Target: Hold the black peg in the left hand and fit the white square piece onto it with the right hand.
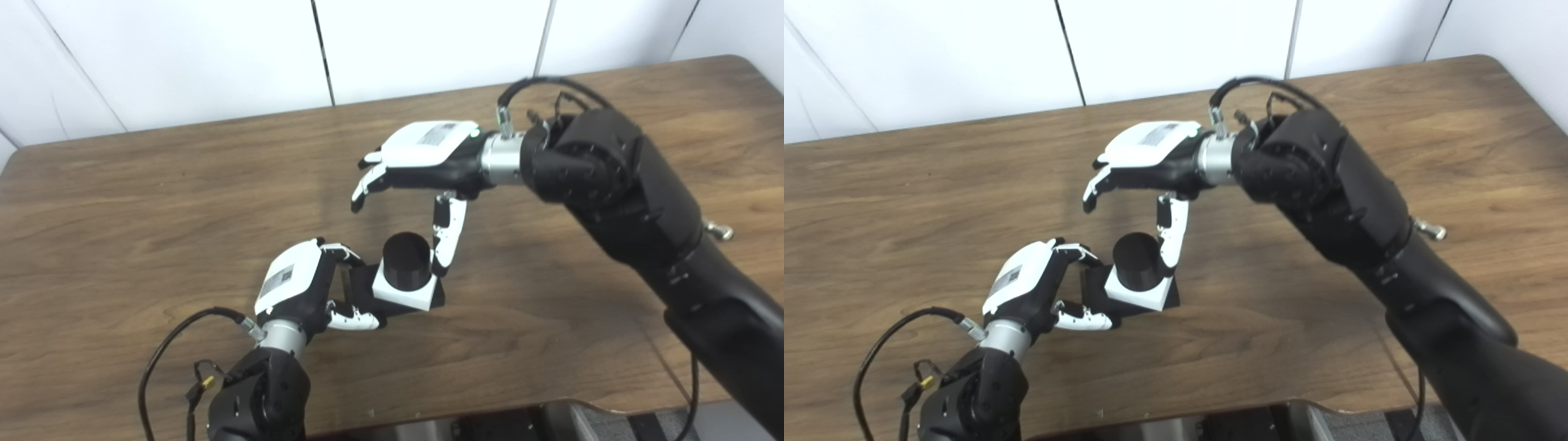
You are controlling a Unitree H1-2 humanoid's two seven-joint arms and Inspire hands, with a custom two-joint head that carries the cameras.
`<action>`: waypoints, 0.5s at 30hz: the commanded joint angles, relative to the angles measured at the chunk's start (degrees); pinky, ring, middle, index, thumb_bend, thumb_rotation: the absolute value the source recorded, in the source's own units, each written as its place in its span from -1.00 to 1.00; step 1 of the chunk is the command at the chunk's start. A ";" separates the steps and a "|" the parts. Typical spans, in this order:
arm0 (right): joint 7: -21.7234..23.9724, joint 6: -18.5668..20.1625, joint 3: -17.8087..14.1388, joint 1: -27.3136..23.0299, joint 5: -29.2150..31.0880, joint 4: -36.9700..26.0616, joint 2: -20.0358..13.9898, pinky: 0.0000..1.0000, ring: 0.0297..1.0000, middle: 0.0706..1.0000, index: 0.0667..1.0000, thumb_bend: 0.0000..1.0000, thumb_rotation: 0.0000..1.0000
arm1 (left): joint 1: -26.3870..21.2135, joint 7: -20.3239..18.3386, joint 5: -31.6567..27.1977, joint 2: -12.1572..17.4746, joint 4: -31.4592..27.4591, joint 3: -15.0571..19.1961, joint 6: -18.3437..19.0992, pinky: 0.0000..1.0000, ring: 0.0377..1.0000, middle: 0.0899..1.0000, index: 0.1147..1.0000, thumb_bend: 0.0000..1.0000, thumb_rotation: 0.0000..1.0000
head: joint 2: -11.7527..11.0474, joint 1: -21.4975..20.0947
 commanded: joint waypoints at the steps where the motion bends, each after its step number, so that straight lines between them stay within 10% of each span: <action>1: 0.97 2.25 -0.71 -4.03 1.21 -0.78 -0.79 1.00 0.99 0.89 0.76 1.00 -0.42 | 0.01 -0.69 -0.85 0.16 0.93 -0.20 0.11 1.00 0.99 0.67 -0.15 0.01 -0.87 | 0.00 0.01; 13: 0.14 3.38 -0.34 -5.35 2.39 -0.73 -2.76 0.96 0.95 0.89 0.80 1.00 -0.45 | -0.89 -1.14 -4.20 2.61 1.03 0.40 -0.07 1.00 0.97 0.69 -0.13 0.02 -0.81 | 0.16 0.04; 15: 0.01 3.48 -0.30 -5.10 2.09 -0.97 -2.94 0.98 0.94 0.89 0.81 1.00 -0.45 | -1.17 -1.50 -4.14 3.15 1.13 0.03 -0.05 1.00 0.97 0.70 0.26 0.40 -0.34 | 0.19 0.06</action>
